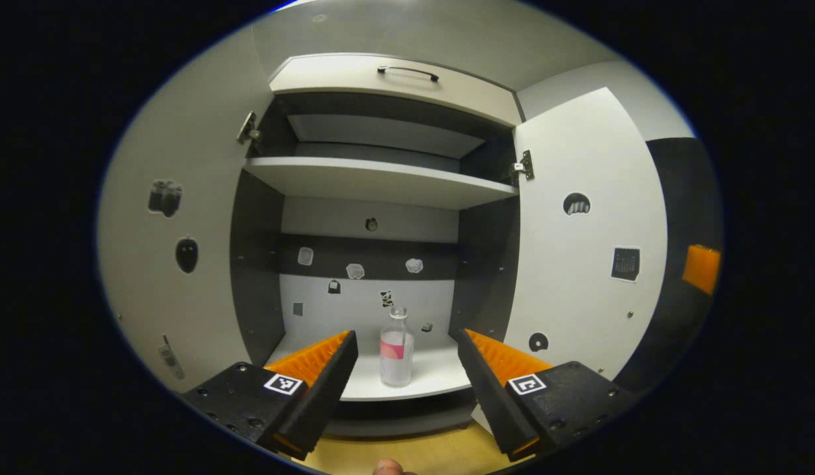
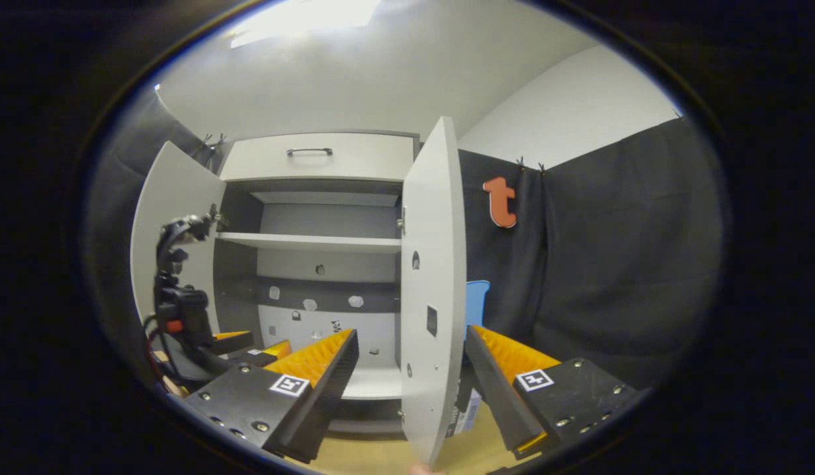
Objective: Grasp the bottle in the cabinet with the left hand and place it on the coaster, then close the right door with the right hand and the left door with the left hand.
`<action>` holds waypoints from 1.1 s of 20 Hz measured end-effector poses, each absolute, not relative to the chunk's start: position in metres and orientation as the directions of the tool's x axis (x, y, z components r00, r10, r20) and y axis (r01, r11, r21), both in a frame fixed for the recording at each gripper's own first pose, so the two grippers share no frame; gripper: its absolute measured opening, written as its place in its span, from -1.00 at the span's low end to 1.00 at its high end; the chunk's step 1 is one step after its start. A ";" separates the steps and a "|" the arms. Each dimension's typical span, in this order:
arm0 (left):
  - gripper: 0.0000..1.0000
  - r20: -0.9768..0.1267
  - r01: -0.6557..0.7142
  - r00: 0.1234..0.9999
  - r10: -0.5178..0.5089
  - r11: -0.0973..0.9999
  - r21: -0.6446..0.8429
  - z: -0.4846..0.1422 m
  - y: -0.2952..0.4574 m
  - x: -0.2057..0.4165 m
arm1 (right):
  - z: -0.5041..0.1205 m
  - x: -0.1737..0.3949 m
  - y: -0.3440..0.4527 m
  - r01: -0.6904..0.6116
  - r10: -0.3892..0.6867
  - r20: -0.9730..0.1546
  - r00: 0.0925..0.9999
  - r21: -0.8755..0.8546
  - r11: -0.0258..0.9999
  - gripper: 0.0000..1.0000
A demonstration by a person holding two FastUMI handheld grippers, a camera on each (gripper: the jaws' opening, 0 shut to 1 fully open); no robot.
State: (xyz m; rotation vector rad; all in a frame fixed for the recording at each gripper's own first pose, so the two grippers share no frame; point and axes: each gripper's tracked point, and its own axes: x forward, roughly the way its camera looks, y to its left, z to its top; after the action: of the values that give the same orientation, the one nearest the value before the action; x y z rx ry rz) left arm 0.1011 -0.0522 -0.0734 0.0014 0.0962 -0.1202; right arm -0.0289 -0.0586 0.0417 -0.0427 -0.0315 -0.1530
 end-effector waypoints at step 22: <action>0.94 -0.239 0.073 0.969 -0.062 0.997 0.037 -0.197 -0.044 0.258 | 0.040 -0.072 -0.139 0.450 -0.446 0.056 0.893 -0.117 0.885 0.96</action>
State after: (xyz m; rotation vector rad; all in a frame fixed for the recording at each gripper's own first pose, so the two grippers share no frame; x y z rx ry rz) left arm 0.2583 -0.0437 -0.1972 0.0453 0.2396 -0.0683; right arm -0.0722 -0.1394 0.0400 -0.1286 -0.0275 -0.4662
